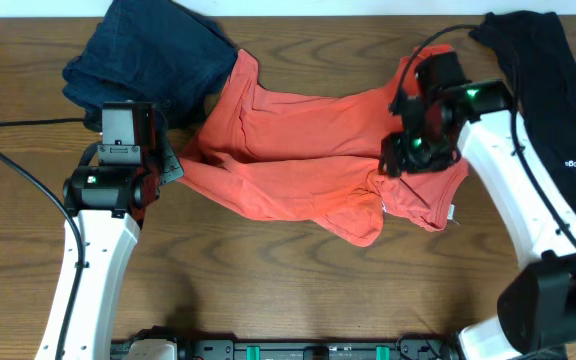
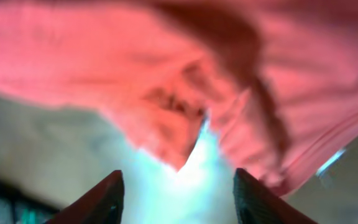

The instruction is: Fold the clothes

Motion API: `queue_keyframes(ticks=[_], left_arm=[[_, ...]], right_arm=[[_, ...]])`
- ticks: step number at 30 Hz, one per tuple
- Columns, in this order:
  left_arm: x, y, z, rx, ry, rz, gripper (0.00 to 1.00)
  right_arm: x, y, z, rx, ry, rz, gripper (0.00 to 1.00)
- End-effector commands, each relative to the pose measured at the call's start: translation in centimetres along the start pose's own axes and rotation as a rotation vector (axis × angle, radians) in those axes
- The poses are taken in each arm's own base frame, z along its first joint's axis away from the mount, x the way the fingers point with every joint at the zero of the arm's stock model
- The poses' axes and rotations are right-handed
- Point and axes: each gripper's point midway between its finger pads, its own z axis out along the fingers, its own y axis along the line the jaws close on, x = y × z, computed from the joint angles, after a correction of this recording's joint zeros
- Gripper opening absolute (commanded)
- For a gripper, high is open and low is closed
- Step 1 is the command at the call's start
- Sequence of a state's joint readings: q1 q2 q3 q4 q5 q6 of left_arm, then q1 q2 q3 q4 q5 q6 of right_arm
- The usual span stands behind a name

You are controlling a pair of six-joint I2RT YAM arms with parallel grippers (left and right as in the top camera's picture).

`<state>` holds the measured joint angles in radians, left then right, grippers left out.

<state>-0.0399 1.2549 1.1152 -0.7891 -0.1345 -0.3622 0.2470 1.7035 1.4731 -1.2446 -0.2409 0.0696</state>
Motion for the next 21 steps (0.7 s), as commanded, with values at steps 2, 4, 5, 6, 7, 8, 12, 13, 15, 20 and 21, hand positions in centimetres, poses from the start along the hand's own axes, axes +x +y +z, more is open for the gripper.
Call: queue_keyframes(ticks=[2, 4, 5, 6, 7, 8, 12, 13, 15, 20, 21], left_arm=[[-0.1, 0.3, 0.1, -0.013, 0.001, 0.005, 0.06], [-0.1, 0.3, 0.1, -0.013, 0.000, 0.005, 0.06], [-0.1, 0.3, 0.1, -0.013, 0.000, 0.005, 0.06], [-0.1, 0.3, 0.1, -0.013, 0.000, 0.005, 0.06], [-0.2, 0.3, 0.1, -0.012, -0.002, 0.005, 0.06], [-0.2, 0.3, 0.1, -0.012, -0.003, 0.005, 0.06], [-0.3, 0.2, 0.1, -0.009, -0.009, 0.004, 0.06], [-0.3, 0.2, 0.1, -0.009, -0.009, 0.004, 0.06], [-0.3, 0.2, 0.1, -0.009, -0.008, 0.004, 0.06], [-0.3, 0.2, 0.1, -0.009, -0.008, 0.004, 0.06], [-0.3, 0.2, 0.1, -0.009, -0.008, 0.004, 0.06]], right_arm=[[3.8, 2.7, 2.8, -0.023, 0.142, 0.030, 0.50], [5.4, 3.2, 4.3, -0.010, 0.186, 0.052, 0.49], [6.0, 3.1, 5.0, 0.011, 0.201, 0.073, 0.47], [6.6, 2.8, 5.9, 0.045, 0.211, 0.098, 0.47], [7.1, 2.4, 6.5, 0.076, 0.215, 0.118, 0.47], [7.5, 1.8, 7.3, 0.114, 0.212, 0.139, 0.47], [7.5, 0.4, 9.8, 0.194, 0.151, 0.178, 0.47], [7.4, 0.2, 10.0, 0.201, 0.139, 0.185, 0.47], [6.9, -0.2, 10.7, 0.211, 0.101, 0.192, 0.47], [6.3, -0.8, 12.1, 0.214, 0.045, 0.184, 0.47], [6.4, -0.9, 12.4, 0.216, 0.039, 0.183, 0.46]])
